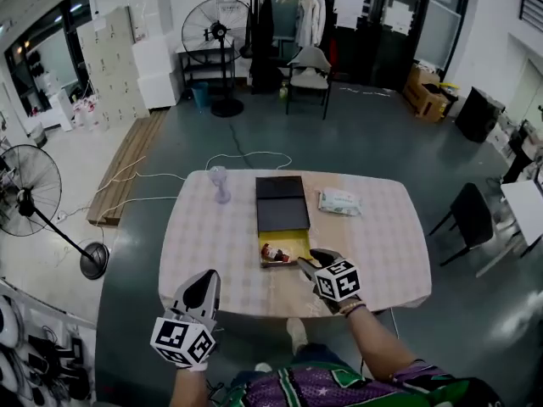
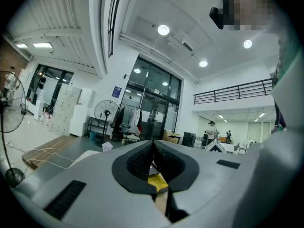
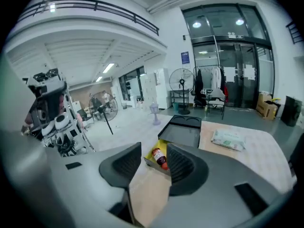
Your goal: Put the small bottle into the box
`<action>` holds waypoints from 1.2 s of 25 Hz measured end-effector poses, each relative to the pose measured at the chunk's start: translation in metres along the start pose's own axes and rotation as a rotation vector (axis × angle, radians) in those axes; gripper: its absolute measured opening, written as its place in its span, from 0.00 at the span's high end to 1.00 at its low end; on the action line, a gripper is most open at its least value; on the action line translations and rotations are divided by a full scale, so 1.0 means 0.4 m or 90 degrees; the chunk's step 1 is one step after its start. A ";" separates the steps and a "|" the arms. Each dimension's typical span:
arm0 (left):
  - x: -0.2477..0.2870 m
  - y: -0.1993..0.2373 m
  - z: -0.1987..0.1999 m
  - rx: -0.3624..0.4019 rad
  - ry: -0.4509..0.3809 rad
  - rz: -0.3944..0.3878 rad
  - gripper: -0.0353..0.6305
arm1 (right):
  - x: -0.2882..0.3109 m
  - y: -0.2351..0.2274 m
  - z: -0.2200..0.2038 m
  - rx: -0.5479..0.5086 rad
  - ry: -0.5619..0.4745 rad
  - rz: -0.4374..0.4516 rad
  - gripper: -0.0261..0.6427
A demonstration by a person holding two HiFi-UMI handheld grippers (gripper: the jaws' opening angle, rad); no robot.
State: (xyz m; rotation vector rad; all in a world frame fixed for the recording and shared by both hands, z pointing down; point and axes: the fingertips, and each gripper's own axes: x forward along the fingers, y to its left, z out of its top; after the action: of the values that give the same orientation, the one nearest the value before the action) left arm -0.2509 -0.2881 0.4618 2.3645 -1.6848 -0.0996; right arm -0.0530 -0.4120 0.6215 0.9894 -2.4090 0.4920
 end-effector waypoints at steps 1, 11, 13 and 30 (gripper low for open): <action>-0.008 -0.007 0.003 0.006 0.000 -0.006 0.91 | -0.030 0.009 0.011 0.009 -0.016 -0.003 0.70; -0.075 -0.097 0.087 0.027 -0.027 -0.061 0.91 | -0.358 0.102 0.149 0.021 -0.179 -0.037 0.70; -0.090 -0.118 0.111 0.038 -0.036 -0.072 0.91 | -0.418 0.123 0.174 0.020 -0.215 -0.040 0.70; -0.124 -0.167 0.255 0.079 -0.110 -0.094 0.91 | -0.713 0.108 0.291 0.017 -0.387 -0.156 0.70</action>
State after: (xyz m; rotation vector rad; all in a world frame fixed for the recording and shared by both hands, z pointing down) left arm -0.2253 -0.2364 0.3434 2.6404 -1.6305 -0.2386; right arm 0.0576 -0.2833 0.3608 1.6060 -2.7330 0.1427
